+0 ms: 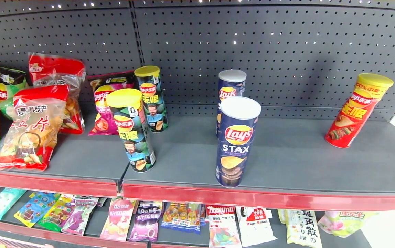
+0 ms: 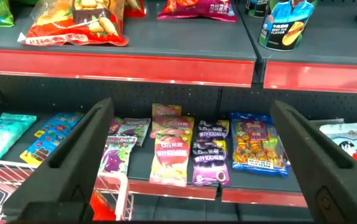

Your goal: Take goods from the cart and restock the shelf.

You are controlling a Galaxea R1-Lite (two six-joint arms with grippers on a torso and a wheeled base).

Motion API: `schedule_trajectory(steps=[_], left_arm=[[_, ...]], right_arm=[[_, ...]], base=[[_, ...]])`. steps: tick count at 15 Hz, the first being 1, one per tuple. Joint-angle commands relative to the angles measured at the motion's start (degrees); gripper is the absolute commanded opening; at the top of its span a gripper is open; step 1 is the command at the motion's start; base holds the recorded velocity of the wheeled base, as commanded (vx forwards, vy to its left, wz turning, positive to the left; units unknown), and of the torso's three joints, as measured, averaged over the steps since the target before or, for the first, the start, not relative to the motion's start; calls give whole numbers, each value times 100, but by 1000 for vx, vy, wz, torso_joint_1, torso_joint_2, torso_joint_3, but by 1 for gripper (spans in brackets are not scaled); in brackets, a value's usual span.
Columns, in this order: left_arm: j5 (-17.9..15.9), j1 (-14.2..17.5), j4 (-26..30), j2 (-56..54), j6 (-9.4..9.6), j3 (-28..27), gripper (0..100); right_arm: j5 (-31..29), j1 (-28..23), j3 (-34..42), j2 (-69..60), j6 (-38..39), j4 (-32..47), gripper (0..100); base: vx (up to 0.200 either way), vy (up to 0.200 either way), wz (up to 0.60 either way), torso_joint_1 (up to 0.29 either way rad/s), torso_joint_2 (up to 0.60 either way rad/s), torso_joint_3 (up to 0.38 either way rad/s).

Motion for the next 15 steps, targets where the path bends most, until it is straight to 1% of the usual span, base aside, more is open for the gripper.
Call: schedule_trajectory(steps=[1,2,4,5,6,8,9,10,11,12,14,15], left_arm=[[-3,2,-4,2,-2,0,100],[6,2,-4,2,-2,0,100],[6,2,-4,2,-2,0,100],[-3,2,-4,2,-2,0,100],[6,2,-4,2,-2,0,100],[-3,2,-4,2,-2,0,100],[-3,2,-4,2,-2,0,100],[6,2,-4,2,-2,0,100],[-3,2,-4,2,-2,0,100],[6,2,-4,2,-2,0,100],[6,2,-4,2,-2,0,100],[6,2,-4,2,-2,0,100]], right_arm=[[232,618,-844,2797,-535,-109,100],[223,820,-818,3210,-552,-101,100],[171,1497,-923,4115,-499,-171,100],[135,1602,-967,4520,-508,-391,100],[83,1708,-967,4906,-517,-795,100],[-392,2007,-967,5785,-499,-1894,100],[-515,2174,-967,6031,-491,-2236,100],[-515,2323,-976,6145,-455,-2386,100],[-559,2560,-1108,6348,-332,-2447,100],[-638,2674,-1248,6471,-236,-2447,100],[-1025,3026,-1582,6813,54,-2447,100],[-1095,3132,-1653,6919,98,-2447,100]], base=[[0,0,0,0,0,0],[0,0,0,0,0,0],[0,0,0,0,0,0],[0,0,0,0,0,0],[0,0,0,0,0,0],[0,0,0,0,0,0],[0,0,0,0,0,0],[0,0,0,0,0,0],[0,0,0,0,0,0],[0,0,0,0,0,0],[0,0,0,0,0,0],[0,0,0,0,0,0]])
